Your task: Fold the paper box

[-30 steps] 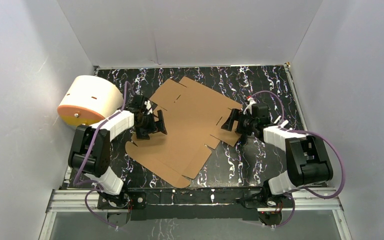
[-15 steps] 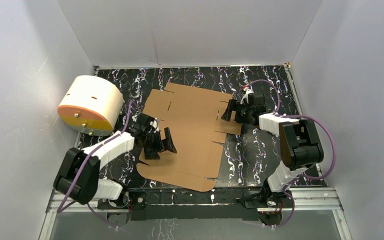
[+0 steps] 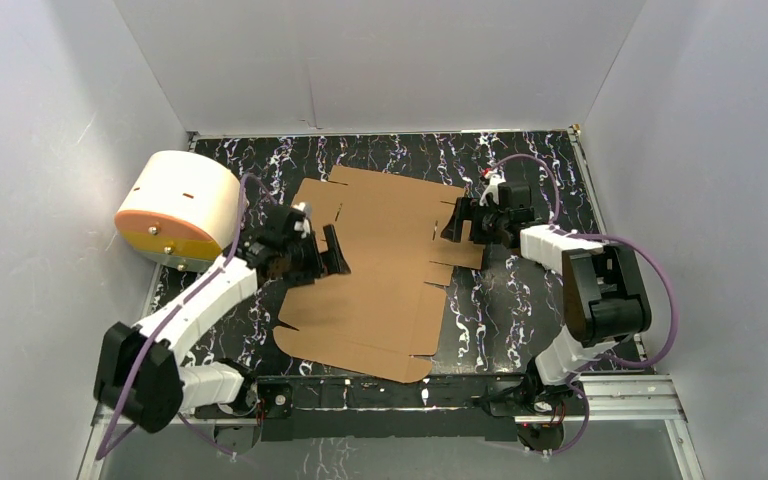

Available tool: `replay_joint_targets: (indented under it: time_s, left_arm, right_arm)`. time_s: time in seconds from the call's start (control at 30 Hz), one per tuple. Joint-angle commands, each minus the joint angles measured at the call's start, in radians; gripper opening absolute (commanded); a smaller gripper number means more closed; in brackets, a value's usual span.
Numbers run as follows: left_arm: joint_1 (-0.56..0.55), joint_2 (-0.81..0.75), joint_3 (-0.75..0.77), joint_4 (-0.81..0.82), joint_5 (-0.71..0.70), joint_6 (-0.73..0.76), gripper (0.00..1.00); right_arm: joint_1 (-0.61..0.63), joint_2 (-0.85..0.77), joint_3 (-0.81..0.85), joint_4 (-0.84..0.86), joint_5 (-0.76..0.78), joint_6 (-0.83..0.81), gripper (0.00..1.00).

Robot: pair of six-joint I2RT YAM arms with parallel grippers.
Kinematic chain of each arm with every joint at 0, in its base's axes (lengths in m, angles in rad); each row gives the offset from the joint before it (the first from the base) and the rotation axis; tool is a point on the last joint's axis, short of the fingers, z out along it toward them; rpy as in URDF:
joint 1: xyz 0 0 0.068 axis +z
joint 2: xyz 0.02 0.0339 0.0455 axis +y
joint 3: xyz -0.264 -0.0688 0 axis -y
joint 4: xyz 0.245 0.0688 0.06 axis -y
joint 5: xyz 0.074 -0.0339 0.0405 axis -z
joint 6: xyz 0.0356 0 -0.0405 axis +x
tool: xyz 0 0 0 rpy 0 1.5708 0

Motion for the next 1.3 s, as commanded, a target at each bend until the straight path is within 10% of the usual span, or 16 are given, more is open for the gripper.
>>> replay_joint_targets:
  time_s: [0.0,0.43,1.27]
  left_arm:
    - [0.102,0.143,0.147,-0.059,-0.119,0.170,0.98]
    - [0.278,0.430,0.307,-0.030,-0.049,0.301,0.98]
    - [0.276,0.118,-0.105,0.064,0.259,0.092,0.98]
  right_arm:
    - [0.000,-0.080,-0.006,0.035,-0.030,0.015,0.99]
    - [0.000,-0.122,-0.056,0.021,-0.038,0.012,0.99]
    - [0.001,-0.209,-0.091,0.004,-0.078,0.022,0.99]
